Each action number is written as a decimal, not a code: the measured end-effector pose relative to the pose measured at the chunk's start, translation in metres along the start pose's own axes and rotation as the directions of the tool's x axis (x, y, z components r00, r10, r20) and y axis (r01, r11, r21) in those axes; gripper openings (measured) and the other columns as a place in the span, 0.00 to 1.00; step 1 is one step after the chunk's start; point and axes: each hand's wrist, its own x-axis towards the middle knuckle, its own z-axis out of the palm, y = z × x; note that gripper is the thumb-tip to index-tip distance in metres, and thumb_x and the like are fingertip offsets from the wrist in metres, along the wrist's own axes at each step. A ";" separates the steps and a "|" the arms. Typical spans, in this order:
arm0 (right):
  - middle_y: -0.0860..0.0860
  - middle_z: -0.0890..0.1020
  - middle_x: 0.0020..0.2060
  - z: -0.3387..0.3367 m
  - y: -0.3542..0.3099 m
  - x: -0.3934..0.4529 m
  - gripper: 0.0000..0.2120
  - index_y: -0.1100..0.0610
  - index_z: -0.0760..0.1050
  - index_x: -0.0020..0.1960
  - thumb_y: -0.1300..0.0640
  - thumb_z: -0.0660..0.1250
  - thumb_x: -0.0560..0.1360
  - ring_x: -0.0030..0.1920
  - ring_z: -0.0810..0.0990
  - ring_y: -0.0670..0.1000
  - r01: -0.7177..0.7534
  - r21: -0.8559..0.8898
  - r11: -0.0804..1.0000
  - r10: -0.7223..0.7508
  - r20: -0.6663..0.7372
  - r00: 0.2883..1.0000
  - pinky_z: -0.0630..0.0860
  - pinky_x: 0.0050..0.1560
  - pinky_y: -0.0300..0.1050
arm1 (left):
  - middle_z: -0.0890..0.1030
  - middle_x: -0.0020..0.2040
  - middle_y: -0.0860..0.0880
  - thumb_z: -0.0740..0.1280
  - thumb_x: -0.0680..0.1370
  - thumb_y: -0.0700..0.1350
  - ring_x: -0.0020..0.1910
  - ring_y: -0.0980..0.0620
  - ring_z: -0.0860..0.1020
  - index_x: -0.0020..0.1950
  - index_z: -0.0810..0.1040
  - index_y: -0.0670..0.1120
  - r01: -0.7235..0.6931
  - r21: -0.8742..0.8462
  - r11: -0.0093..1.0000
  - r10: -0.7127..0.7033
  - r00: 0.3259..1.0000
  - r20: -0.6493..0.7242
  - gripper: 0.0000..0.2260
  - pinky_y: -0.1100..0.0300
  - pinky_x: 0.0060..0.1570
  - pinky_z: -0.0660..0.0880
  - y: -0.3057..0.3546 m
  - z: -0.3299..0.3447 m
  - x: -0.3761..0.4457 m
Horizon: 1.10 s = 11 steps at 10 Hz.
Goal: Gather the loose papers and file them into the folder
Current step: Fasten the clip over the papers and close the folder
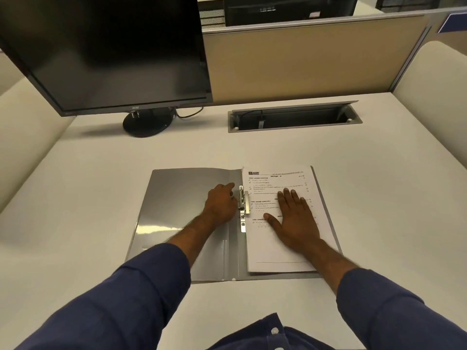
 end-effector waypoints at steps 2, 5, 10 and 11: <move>0.52 0.48 0.80 0.003 0.000 0.000 0.40 0.55 0.45 0.80 0.32 0.44 0.77 0.79 0.43 0.51 0.004 -0.029 1.000 -0.005 -0.023 1.000 0.41 0.78 0.50 | 0.83 0.52 0.44 0.59 0.79 0.39 0.54 0.42 0.78 0.56 0.82 0.44 0.008 -0.066 0.998 -0.007 1.000 0.011 0.13 0.48 0.61 0.72 0.002 0.006 0.005; 0.52 0.48 0.80 0.006 0.001 0.000 0.40 0.55 0.45 0.80 0.31 0.44 0.77 0.80 0.44 0.51 0.008 -0.037 0.999 -0.010 -0.045 0.999 0.41 0.78 0.50 | 0.83 0.38 0.60 0.65 0.80 0.47 0.37 0.66 0.79 0.46 0.84 0.48 0.079 -0.544 0.835 -0.082 0.996 0.019 0.09 0.73 0.35 0.71 0.006 -0.014 -0.013; 0.52 0.48 0.80 0.009 0.003 0.001 0.42 0.55 0.45 0.80 0.30 0.41 0.76 0.80 0.45 0.51 0.008 -0.046 0.999 -0.010 -0.056 0.998 0.41 0.78 0.50 | 0.84 0.47 0.41 0.75 0.74 0.44 0.42 0.46 0.81 0.56 0.81 0.41 0.373 -0.668 0.644 -0.326 0.923 0.202 0.13 0.51 0.49 0.83 0.005 0.002 -0.056; 0.52 0.49 0.80 0.010 0.003 0.001 0.41 0.55 0.45 0.80 0.30 0.42 0.76 0.80 0.45 0.52 0.008 -0.047 0.999 -0.011 -0.062 0.998 0.41 0.78 0.50 | 0.84 0.46 0.43 0.77 0.71 0.45 0.42 0.46 0.82 0.55 0.79 0.42 0.310 -0.554 0.773 -0.306 0.946 0.103 0.16 0.59 0.42 0.80 0.005 0.011 -0.057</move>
